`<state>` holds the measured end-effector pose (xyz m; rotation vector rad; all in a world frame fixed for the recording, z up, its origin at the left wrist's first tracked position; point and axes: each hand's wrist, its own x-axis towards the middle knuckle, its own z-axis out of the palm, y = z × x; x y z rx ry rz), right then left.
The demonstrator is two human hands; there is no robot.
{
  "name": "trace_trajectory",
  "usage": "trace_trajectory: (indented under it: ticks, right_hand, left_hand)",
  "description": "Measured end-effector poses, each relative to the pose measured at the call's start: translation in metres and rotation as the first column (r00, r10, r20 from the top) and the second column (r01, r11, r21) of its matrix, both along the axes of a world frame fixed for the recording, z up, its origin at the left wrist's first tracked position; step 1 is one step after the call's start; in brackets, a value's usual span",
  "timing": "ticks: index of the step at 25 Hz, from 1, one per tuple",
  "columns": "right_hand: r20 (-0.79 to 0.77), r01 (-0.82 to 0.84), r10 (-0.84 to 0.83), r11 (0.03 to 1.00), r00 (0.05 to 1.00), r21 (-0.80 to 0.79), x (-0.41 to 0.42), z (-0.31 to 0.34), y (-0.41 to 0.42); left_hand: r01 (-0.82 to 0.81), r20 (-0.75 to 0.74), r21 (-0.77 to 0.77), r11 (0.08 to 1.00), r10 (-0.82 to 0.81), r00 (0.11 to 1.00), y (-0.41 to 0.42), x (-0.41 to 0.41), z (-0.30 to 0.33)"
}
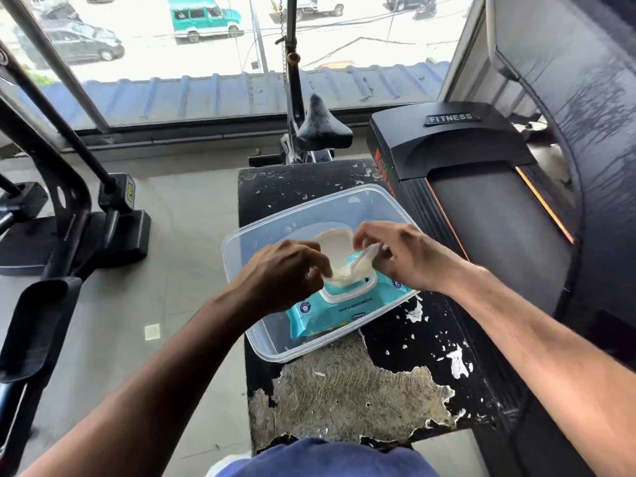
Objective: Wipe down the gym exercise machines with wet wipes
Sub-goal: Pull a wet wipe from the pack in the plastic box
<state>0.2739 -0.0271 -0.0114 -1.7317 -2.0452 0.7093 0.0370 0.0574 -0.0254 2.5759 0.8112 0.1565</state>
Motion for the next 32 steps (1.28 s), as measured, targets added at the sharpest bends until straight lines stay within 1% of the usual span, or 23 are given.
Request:
trace_trajectory:
  ticks: [1, 2, 4, 6, 8, 10, 12, 15, 18, 21, 24, 26, 29, 32]
  right_hand:
    - [0.102, -0.056, 0.062, 0.997, 0.993, -0.054, -0.002, 0.000, 0.001]
    - [0.168, -0.086, 0.104, 0.990, 0.980, -0.110, -0.003, -0.002, 0.001]
    - [0.220, -0.091, 0.135, 0.976, 0.966, -0.197, -0.005, -0.001, 0.001]
    - [0.230, -0.110, 0.159, 0.971, 0.960, -0.211, -0.006, -0.003, 0.003]
    - [0.219, -0.162, 0.189, 0.977, 0.957, -0.137, -0.007, -0.004, 0.006]
    - [0.191, -0.148, 0.160, 0.986, 0.968, -0.080, -0.003, -0.004, 0.007]
    - [0.190, -0.121, 0.132, 0.990, 0.973, -0.065, 0.003, -0.002, 0.006]
    - [0.191, -0.140, 0.152, 0.987, 0.970, -0.077, 0.009, 0.005, -0.002]
    - [0.155, -0.155, 0.163, 0.986, 0.975, -0.058, 0.013, 0.011, -0.007]
    - [0.081, -0.110, 0.112, 0.994, 0.990, -0.025, 0.021, 0.018, -0.008]
    - [-0.057, -0.055, 0.055, 0.998, 0.997, -0.001, 0.023, 0.022, -0.008]
    - [-0.143, -0.036, 0.034, 0.999, 0.989, -0.011, 0.022, 0.025, -0.009]
    - [-0.170, -0.027, 0.030, 1.000, 0.985, 0.016, 0.023, 0.027, -0.011]
    - [-0.221, 0.022, -0.003, 0.996, 0.975, 0.084, 0.023, 0.027, -0.014]
  left_hand:
    - [-0.019, 0.046, -0.012, 1.000, 0.020, 0.999, 0.000, -0.003, 0.001]
    - [-0.027, 0.081, -0.036, 0.999, 0.030, 0.996, 0.000, -0.005, 0.003]
    - [-0.009, 0.131, -0.108, 0.994, 0.023, 0.991, 0.000, -0.007, 0.003]
    - [0.019, 0.148, -0.143, 0.990, 0.002, 0.989, 0.002, -0.007, 0.001]
    - [0.018, 0.087, -0.127, 0.992, -0.007, 0.996, 0.002, -0.004, -0.002]
    - [0.045, -0.011, -0.098, 0.994, -0.046, 0.999, -0.001, 0.001, -0.004]
    - [0.082, -0.083, -0.077, 0.994, -0.088, 0.993, -0.005, 0.008, -0.005]
    - [0.048, -0.134, -0.051, 0.998, -0.055, 0.989, -0.005, 0.022, -0.007]
    - [0.078, -0.235, -0.061, 0.995, -0.090, 0.968, -0.004, 0.032, -0.008]
    - [0.173, -0.364, -0.017, 0.985, -0.168, 0.916, -0.005, 0.035, -0.005]
    - [0.217, -0.453, 0.030, 0.976, -0.180, 0.873, -0.005, 0.036, -0.005]
    - [0.213, -0.470, 0.056, 0.976, -0.162, 0.868, -0.004, 0.036, -0.003]
    - [0.176, -0.484, 0.101, 0.979, -0.107, 0.868, -0.001, 0.034, 0.000]
    - [0.144, -0.493, 0.097, 0.985, -0.078, 0.866, 0.007, 0.025, 0.000]
